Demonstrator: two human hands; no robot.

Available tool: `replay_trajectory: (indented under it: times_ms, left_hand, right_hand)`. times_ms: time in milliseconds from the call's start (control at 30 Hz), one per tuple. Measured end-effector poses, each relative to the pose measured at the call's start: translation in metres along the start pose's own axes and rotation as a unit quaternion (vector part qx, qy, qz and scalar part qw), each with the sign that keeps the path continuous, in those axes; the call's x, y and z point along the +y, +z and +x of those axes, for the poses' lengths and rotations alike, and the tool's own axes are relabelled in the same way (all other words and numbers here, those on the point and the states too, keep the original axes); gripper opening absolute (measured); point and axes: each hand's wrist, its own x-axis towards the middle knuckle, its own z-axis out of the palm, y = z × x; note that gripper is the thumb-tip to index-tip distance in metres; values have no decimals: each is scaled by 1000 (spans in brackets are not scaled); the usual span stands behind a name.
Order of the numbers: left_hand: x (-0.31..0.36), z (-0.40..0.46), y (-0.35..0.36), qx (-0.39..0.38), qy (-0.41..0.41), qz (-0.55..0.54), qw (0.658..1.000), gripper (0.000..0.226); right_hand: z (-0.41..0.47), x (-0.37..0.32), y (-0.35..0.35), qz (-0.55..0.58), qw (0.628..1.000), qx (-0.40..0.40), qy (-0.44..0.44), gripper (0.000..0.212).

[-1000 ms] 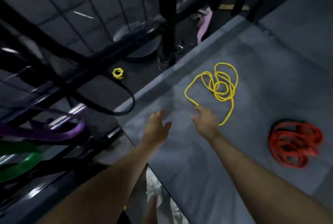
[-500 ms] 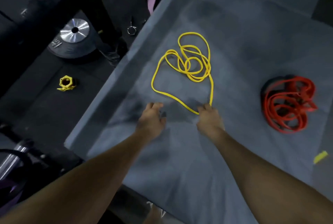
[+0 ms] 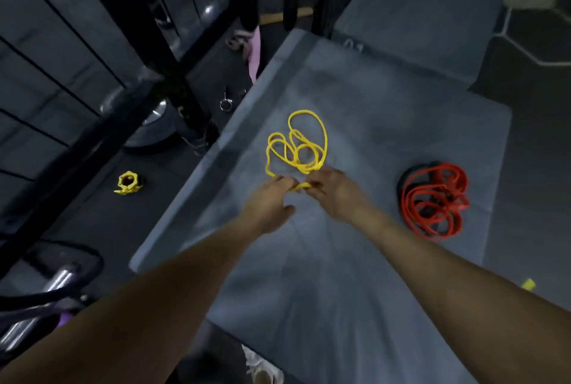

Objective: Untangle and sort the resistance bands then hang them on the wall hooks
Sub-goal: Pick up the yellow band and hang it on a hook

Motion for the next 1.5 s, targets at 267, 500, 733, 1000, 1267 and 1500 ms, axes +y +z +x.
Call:
replay_trajectory:
  times_ms: [267,500,733,1000,1267,1500]
  left_hand:
    - [81,-66,-127,160,7,-41,986,18]
    - [162,-145,-264,326,21,-49,944,15]
    - [229,-224,-380,444,37,-77,892,23]
    - [250,-301,-474,394,69,-222,889,35]
    - [236,-357,-539,390,124,-318,855,15]
    - [218,-378,-609,522,120,-239,810,21]
  right_hand:
    - [-29,-96,-133,-31,990,42,-133,23]
    - [-76,-212,-240,-39,960,138,-239,29]
    - [-123,-327,-326,-32,922,210,-324,37]
    - [-154,-435,-384,-45,879,276,-385,33]
    - [-164,-526,-397,182,839,241,-452,15]
    - [-138,-599,-402,216,820,199,-490,11]
